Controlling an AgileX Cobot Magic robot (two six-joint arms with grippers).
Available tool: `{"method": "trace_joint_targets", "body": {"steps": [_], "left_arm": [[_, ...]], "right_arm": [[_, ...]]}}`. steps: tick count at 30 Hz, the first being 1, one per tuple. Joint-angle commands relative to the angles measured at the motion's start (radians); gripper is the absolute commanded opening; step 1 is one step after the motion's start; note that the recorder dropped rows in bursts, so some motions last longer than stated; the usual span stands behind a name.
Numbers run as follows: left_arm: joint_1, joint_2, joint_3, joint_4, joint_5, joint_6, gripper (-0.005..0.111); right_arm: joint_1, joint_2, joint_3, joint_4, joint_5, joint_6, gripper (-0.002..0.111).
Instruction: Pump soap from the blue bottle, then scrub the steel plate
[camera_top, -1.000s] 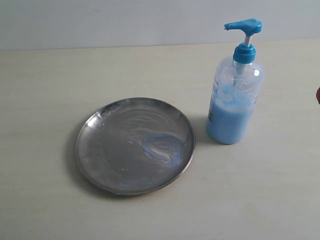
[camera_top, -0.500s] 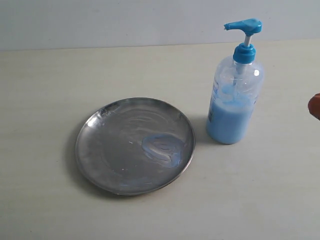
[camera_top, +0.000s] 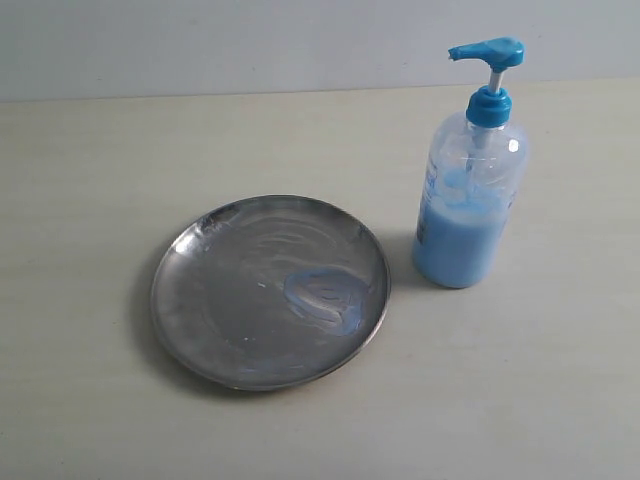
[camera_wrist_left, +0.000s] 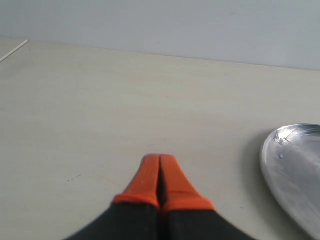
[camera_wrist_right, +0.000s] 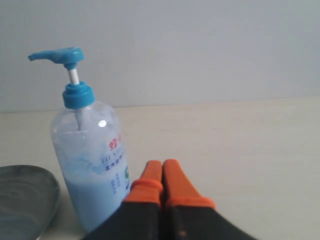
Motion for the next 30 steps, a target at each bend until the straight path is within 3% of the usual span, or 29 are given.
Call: {"method": "trace_joint_targets", "body": {"steps": [1,30], "left_arm": [[0.003,-0.006,0.004,0.008,-0.008,-0.009,0.000],[-0.005,-0.006,0.004,0.008,-0.008,-0.009,0.000]], "right_arm": [[-0.046,-0.056,0.062,0.009,0.002,-0.018,0.000],[-0.051,-0.065,0.117,-0.009,0.007,-0.018,0.000]]}}
